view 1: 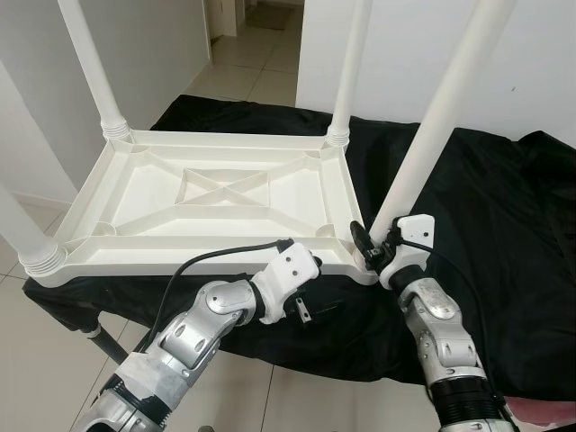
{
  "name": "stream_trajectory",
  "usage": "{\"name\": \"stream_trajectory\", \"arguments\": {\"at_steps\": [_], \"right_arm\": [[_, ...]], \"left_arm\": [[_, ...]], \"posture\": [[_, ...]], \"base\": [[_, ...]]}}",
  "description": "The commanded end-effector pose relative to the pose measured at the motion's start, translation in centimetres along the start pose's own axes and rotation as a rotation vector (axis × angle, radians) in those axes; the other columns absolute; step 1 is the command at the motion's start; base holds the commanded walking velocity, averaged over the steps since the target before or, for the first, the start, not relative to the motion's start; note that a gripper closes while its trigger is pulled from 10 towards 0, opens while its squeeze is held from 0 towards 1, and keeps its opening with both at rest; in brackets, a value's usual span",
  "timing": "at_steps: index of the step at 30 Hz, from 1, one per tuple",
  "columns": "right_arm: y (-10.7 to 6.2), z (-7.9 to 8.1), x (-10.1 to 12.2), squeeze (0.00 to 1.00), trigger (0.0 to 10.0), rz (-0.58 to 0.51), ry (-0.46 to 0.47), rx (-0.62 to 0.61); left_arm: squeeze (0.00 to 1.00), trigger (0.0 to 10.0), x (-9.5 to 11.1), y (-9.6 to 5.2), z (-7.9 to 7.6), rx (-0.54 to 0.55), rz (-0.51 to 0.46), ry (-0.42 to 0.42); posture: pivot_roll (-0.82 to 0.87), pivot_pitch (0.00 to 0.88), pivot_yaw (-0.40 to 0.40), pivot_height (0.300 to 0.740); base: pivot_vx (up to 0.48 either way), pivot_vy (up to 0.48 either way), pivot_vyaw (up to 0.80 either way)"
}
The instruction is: Building children table
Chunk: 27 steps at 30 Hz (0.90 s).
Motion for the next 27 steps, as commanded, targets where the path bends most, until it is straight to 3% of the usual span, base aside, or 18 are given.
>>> {"name": "stream_trajectory", "arguments": {"at_steps": [1, 5, 7, 8, 9, 17, 19, 27], "right_arm": [[-0.6, -1.1, -1.6, 0.00, 10.0, 0.070, 0.044, -0.087], [-2.0, 0.7, -1.7, 0.00, 10.0, 0.063, 0.101, -0.313], [-1.9, 2.2, -1.7, 0.00, 10.0, 0.055, 0.142, -0.299], [-1.9, 2.2, -1.7, 0.00, 10.0, 0.055, 0.142, -0.299], [-1.8, 3.4, -1.4, 0.00, 10.0, 0.038, 0.141, -0.255], [-1.9, 2.9, -1.1, 0.00, 10.0, 0.021, 0.147, -0.256], [-1.9, 2.8, -0.8, 1.00, 10.0, 0.011, 0.150, -0.257], [-2.0, 2.8, -0.4, 1.00, 10.0, -0.006, 0.135, -0.231]], "left_arm": [[0.00, 10.0, 0.2, -0.1, 0.0, -0.019, -0.004, 0.000], [0.00, 10.0, 0.1, -0.3, 0.4, 0.002, -0.002, 0.011], [0.00, 10.0, 0.1, -0.6, 0.9, 0.021, -0.009, 0.003], [0.00, 10.0, 0.1, -0.6, 0.9, 0.021, -0.009, 0.003], [0.00, 10.0, 0.5, -0.8, 1.6, 0.040, -0.032, -0.021], [0.00, 10.0, 1.1, -0.9, 1.7, 0.028, -0.048, -0.019], [0.00, 10.0, 1.1, -1.0, 1.7, 0.026, -0.049, -0.018], [0.00, 10.0, 1.4, -0.9, 1.5, 0.017, -0.059, -0.019]], "posture": [[-0.07, 0.000, -0.024, 0.740], [-0.07, 0.000, -0.022, 0.740], [-0.07, 0.000, -0.015, 0.740], [-0.07, 0.000, -0.015, 0.740], [-0.07, 0.000, -0.012, 0.740], [-0.08, 0.000, -0.003, 0.740], [-0.07, 0.000, -0.001, 0.740], [-0.07, 0.000, -0.003, 0.740]], "base": [[0.000, 0.000, 0.00], [0.000, 0.000, 0.00], [0.000, 0.000, 0.00], [0.000, 0.000, 0.00], [0.000, 0.000, 0.00], [0.000, 0.000, 0.00], [0.000, 0.000, 0.00], [0.000, 0.000, 0.00]]}}
Point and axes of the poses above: a point about 5 cm out from each wrist's last joint towards the gripper, its own y axis pointing out of the wrist towards the gripper, its own x axis along the axis of the wrist's last joint, z = x × y, the point moved 3 cm from there along y, pointing out of the wrist towards the gripper
